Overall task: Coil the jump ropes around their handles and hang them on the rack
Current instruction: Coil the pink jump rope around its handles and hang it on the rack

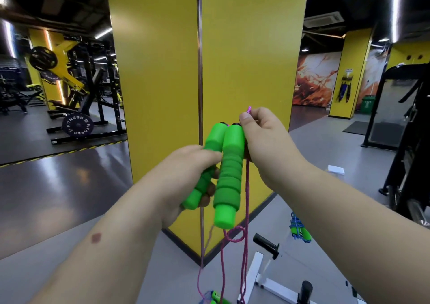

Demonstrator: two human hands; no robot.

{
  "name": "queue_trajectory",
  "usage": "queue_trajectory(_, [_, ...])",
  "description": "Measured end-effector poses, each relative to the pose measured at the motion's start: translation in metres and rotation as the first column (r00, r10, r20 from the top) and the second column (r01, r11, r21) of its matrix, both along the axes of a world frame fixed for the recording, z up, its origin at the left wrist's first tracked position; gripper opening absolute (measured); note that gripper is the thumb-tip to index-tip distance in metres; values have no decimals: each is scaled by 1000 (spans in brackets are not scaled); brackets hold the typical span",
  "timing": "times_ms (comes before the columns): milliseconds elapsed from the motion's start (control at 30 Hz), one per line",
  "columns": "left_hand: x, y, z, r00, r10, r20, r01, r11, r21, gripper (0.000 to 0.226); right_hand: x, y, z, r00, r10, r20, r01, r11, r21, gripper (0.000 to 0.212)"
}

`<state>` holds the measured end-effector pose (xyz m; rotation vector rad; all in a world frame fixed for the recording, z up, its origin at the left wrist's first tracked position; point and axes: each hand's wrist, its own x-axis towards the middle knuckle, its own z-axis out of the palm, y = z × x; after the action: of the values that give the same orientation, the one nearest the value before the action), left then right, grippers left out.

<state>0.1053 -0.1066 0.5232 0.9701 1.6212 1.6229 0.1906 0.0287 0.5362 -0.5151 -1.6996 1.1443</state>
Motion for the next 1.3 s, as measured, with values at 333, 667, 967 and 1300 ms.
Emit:
queue_trajectory(333, [2,0,-11,837,96,-538,-159,985,-71,38,2,-1,-2,995,89,-50,-87,995,42,28])
queue_trajectory(667, [-16,-20,4,681,195,-706,-311,950,-37,27,17,15,-5,969,-71,235,101,988,-116,5])
queue_trajectory(967, [-16,-24,8,492,177,-852,-413,909,-50,51,16,-12,-2,551,-432,714,66,875,479,56])
queue_trajectory(1300, [-23,-28,7,289,122,-950,-399,917,-3,92,4,-10,-3,900,274,339,-305,952,39,69])
